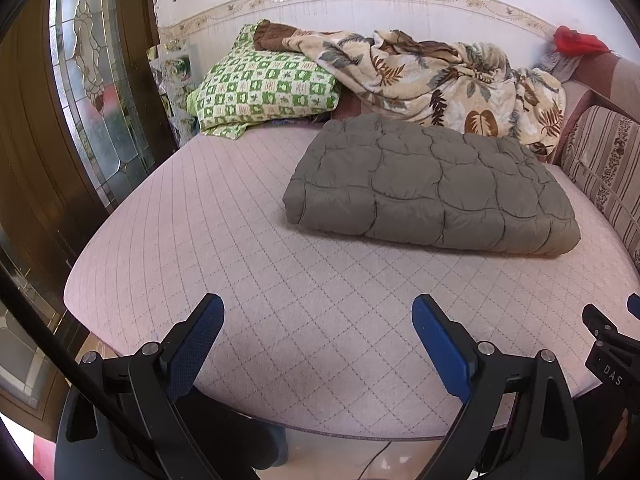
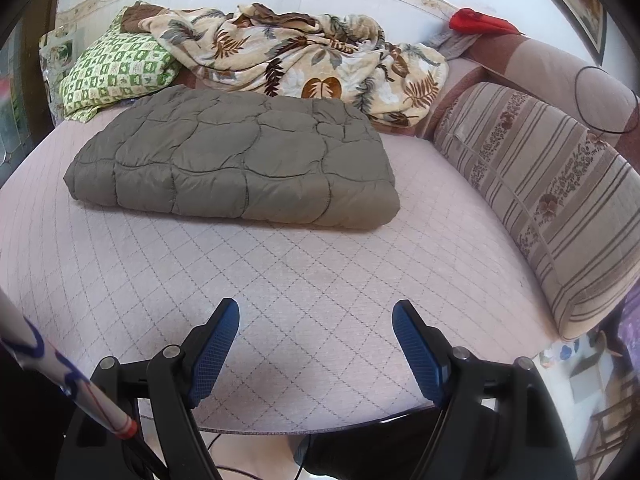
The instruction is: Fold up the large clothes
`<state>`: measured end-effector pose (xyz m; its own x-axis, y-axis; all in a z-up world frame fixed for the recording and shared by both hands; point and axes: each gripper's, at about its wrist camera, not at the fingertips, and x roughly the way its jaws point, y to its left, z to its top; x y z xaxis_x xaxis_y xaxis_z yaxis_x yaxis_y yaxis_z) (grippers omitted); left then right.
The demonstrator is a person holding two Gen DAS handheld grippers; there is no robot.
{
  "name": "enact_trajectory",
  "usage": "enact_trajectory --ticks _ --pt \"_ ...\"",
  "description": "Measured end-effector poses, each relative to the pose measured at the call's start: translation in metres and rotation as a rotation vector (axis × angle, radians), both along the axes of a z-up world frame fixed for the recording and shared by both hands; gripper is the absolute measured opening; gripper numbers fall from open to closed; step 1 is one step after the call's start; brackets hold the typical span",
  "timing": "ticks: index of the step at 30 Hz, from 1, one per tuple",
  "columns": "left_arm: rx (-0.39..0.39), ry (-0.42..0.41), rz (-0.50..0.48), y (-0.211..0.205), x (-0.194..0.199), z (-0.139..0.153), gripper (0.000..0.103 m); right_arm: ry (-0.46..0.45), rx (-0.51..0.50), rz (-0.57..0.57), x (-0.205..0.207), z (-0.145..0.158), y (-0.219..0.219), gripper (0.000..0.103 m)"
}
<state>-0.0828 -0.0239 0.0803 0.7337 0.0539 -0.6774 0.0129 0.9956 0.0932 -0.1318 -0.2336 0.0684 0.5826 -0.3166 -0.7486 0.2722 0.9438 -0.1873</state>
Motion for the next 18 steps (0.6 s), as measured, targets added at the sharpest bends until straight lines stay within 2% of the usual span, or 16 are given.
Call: enact_trajectory --ticks 18 --pt "-0.044 0.098 -0.009 0.002 0.01 -0.018 0.094 0.024 -0.003 0.011 0.006 -0.006 0.004 0.083"
